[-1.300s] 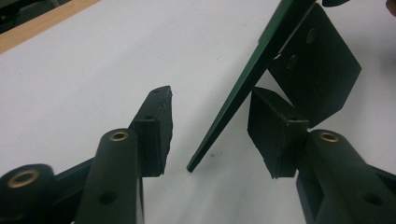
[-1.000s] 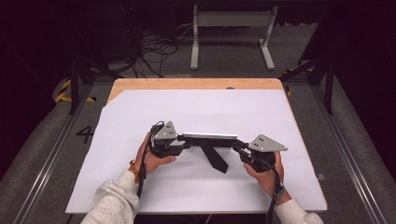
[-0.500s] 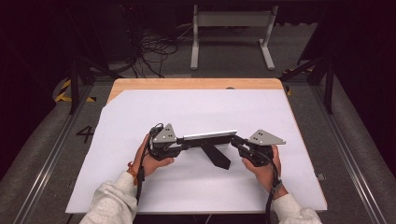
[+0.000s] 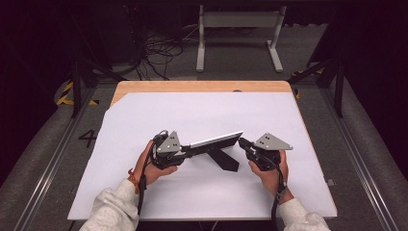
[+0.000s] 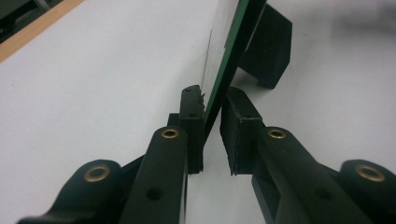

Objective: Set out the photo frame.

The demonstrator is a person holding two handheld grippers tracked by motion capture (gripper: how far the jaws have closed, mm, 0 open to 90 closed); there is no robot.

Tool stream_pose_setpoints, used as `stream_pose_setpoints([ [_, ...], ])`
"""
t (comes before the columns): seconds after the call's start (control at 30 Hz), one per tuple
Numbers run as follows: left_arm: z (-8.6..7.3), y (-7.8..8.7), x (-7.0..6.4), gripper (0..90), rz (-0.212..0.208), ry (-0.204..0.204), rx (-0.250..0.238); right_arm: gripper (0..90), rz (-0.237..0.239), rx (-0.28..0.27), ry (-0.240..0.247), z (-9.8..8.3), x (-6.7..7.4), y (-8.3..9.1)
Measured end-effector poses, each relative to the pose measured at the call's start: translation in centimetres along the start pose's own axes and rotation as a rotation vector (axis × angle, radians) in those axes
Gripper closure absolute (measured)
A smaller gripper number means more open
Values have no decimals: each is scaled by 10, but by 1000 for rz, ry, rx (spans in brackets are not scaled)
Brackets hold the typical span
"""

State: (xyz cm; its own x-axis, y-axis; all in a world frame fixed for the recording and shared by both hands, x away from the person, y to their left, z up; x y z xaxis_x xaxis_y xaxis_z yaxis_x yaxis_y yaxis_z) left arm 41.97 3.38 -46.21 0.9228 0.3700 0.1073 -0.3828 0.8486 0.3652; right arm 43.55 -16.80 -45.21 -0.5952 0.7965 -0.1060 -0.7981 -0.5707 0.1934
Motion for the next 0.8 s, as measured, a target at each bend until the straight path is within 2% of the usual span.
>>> stream_pose_setpoints([
  [0.1, 12, 9, 0, 734, -1, 26, -76, 900, 17, -18, -2, 5, 3, 4],
  [0.2, 18, 10, -2, 737, -13, 24, -107, 900, 36, -25, 3, 10, 9, 5],
  [0.3, 19, 8, -7, 740, -16, 6, -99, 900, 47, -16, 14, 11, 15, 1],
  [0.5, 19, 9, -8, 764, -15, 3, -96, 900, 35, -35, 19, 13, 18, -6],
  [0.8, 26, 15, -19, 809, -7, -49, -116, 900, 50, -39, 26, 16, 24, -14],
])
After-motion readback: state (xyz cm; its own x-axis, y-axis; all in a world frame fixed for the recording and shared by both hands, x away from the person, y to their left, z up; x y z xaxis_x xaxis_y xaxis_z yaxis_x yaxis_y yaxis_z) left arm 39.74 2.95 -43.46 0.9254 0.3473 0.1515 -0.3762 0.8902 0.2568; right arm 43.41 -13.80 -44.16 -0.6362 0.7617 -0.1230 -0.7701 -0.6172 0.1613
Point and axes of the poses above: each handheld gripper's, and its own axes: y roughly backward along the jaws, z roughly out of its top, x roughly to its left, the point moved 10 cm from there along -y, roughly forward along the jaws, and after that the axes turned 12 degrees about -x, right-handed, at the moved point
